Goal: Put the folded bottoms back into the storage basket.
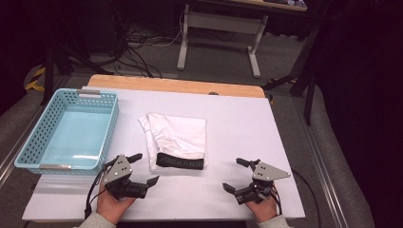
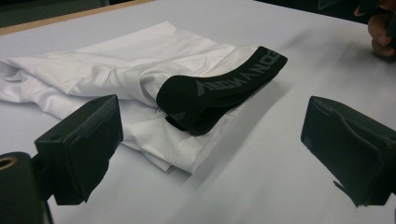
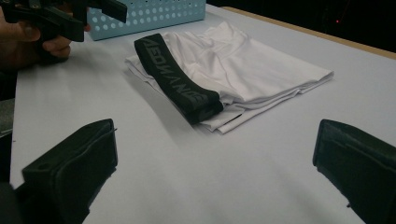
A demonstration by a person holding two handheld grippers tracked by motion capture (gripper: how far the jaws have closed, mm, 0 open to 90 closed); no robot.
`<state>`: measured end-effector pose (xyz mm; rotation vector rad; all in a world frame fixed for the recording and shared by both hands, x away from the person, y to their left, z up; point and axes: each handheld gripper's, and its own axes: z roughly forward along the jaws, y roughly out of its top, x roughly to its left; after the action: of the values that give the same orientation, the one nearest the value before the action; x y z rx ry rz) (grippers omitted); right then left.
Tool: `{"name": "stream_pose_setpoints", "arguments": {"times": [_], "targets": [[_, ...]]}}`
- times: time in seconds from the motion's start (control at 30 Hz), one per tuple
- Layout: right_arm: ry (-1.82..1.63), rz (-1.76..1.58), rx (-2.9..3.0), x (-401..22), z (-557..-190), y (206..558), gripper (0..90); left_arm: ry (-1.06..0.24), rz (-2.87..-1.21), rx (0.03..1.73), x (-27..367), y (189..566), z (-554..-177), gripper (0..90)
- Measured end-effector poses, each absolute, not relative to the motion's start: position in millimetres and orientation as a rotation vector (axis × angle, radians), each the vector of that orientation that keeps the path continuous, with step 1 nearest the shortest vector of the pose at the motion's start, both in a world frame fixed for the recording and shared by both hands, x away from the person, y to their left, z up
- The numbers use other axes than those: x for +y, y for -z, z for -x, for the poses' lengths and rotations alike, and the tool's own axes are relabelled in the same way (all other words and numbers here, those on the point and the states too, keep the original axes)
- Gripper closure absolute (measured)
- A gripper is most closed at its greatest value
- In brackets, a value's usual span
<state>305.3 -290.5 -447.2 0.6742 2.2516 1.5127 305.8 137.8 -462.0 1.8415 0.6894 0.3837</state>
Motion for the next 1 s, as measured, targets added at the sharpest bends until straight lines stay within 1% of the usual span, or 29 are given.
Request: {"name": "stream_pose_setpoints", "arguments": {"times": [0.53, 0.67, 0.8, 0.9, 1.0], "targets": [[-1.469, -0.689, 2.265, -287.8, -309.5, 447.4, 0.7, -0.375, -1.869, 0.704, 135.9, 448.8, -309.2, 7.2], [-1.475, -0.711, 2.269, -288.9, -310.9, 448.6, 0.7, -0.353, -1.875, 0.705, 134.6, 444.9, -312.1, 7.3], [-1.475, -0.709, 2.284, -286.7, -311.3, 450.5, 0.7, -0.351, -1.886, 0.699, 133.0, 441.0, -315.6, 7.3], [-1.467, -0.699, 2.298, -285.0, -310.8, 451.4, 0.7, -0.371, -1.889, 0.704, 132.3, 434.9, -320.8, 7.0], [-1.466, -0.695, 2.297, -285.3, -310.5, 451.5, 0.7, -0.359, -1.890, 0.707, 131.9, 431.7, -323.3, 7.1]]}}
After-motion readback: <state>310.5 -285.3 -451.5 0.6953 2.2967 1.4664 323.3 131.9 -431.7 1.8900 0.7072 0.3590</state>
